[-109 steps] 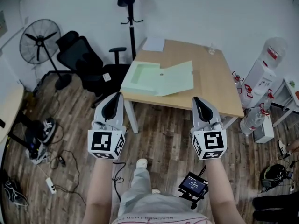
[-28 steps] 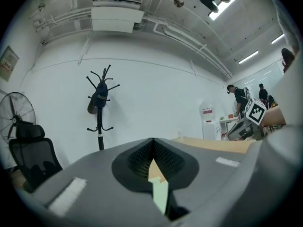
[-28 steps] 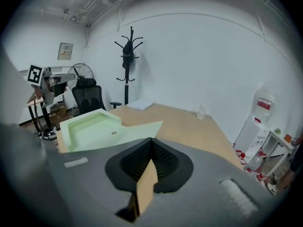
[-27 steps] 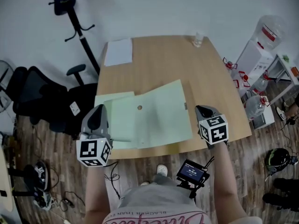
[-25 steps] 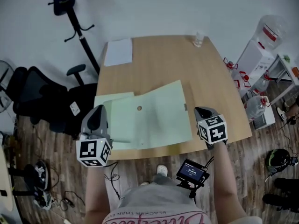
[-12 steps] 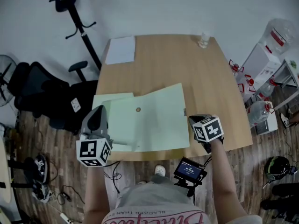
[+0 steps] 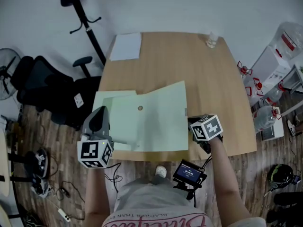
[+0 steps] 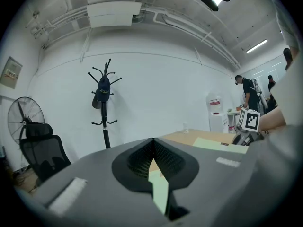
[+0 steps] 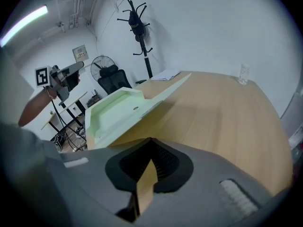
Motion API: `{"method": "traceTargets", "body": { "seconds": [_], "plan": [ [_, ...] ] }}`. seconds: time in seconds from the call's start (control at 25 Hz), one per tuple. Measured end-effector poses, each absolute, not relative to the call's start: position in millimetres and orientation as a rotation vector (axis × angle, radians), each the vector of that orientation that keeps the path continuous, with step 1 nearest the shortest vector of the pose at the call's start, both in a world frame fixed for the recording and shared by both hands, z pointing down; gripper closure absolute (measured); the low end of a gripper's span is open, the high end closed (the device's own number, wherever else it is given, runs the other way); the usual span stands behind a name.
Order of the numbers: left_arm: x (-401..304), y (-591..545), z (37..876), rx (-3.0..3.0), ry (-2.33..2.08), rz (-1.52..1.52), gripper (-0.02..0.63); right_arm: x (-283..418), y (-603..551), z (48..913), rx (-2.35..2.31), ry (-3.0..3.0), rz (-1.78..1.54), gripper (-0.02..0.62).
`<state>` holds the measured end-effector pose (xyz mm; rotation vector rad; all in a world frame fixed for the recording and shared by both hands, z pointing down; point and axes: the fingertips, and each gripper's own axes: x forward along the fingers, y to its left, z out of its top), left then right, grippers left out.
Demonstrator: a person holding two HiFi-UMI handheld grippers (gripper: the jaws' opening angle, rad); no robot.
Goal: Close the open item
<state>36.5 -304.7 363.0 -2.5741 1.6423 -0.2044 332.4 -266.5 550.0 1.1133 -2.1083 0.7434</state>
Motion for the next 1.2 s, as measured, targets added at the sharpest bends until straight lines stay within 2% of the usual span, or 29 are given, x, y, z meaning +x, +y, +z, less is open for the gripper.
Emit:
{"method": "traceTargets", "body": {
  "seconds": [1.2],
  "plan": [
    [-4,-324,362,-2.602,1.624,-0.18,0.592,254,-290,515,1.105,-2.393,1.035,0.594]
  ]
}}
